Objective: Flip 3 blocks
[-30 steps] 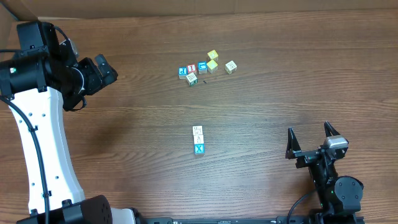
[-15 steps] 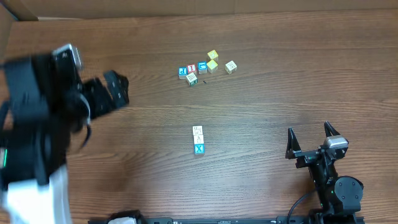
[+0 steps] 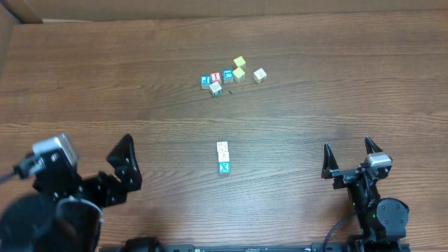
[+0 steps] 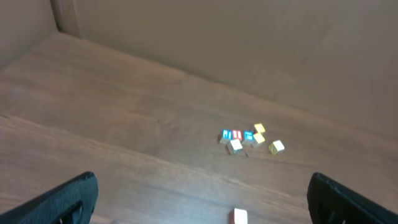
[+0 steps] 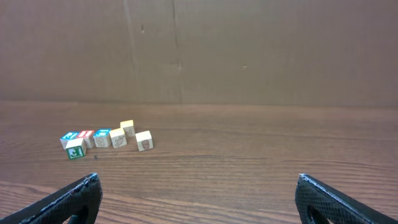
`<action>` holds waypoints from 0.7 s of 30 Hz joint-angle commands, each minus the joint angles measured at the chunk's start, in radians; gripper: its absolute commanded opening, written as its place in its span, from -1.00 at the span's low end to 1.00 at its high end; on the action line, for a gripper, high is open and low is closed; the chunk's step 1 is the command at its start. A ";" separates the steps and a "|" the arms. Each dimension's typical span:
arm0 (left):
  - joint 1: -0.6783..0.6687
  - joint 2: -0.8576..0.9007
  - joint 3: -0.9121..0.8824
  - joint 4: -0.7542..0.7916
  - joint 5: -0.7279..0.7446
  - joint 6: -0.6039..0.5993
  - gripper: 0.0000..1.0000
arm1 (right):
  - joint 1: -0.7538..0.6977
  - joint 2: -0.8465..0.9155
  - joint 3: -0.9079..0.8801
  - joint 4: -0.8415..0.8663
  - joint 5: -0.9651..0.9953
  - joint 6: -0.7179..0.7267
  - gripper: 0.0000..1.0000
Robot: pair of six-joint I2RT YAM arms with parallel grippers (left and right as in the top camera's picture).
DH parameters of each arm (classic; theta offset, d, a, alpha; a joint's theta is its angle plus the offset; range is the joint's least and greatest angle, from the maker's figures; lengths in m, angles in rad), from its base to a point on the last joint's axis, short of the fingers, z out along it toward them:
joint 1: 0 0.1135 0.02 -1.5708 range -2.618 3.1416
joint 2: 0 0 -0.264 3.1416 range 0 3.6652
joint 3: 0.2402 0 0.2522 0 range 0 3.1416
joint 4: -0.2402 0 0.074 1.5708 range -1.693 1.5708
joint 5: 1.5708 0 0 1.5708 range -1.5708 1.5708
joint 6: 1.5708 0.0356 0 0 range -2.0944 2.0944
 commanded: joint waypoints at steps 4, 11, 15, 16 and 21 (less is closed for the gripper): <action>-0.003 -0.286 -0.290 0.346 -0.031 0.020 0.99 | -0.001 -0.012 -0.011 0.004 -0.001 -0.004 1.00; -0.002 -0.546 -0.559 0.831 -0.055 0.019 1.00 | -0.001 -0.012 -0.011 0.004 -0.001 -0.003 1.00; -0.003 -0.634 -0.697 1.020 -0.066 0.019 0.99 | -0.001 -0.012 -0.011 0.004 -0.001 -0.003 1.00; -0.003 -0.631 -0.720 1.062 -0.069 0.018 0.99 | -0.001 -0.012 -0.011 0.004 -0.001 -0.003 1.00; -0.003 -0.633 -0.868 1.173 -0.069 0.018 0.99 | -0.001 -0.012 -0.011 0.004 -0.001 -0.004 1.00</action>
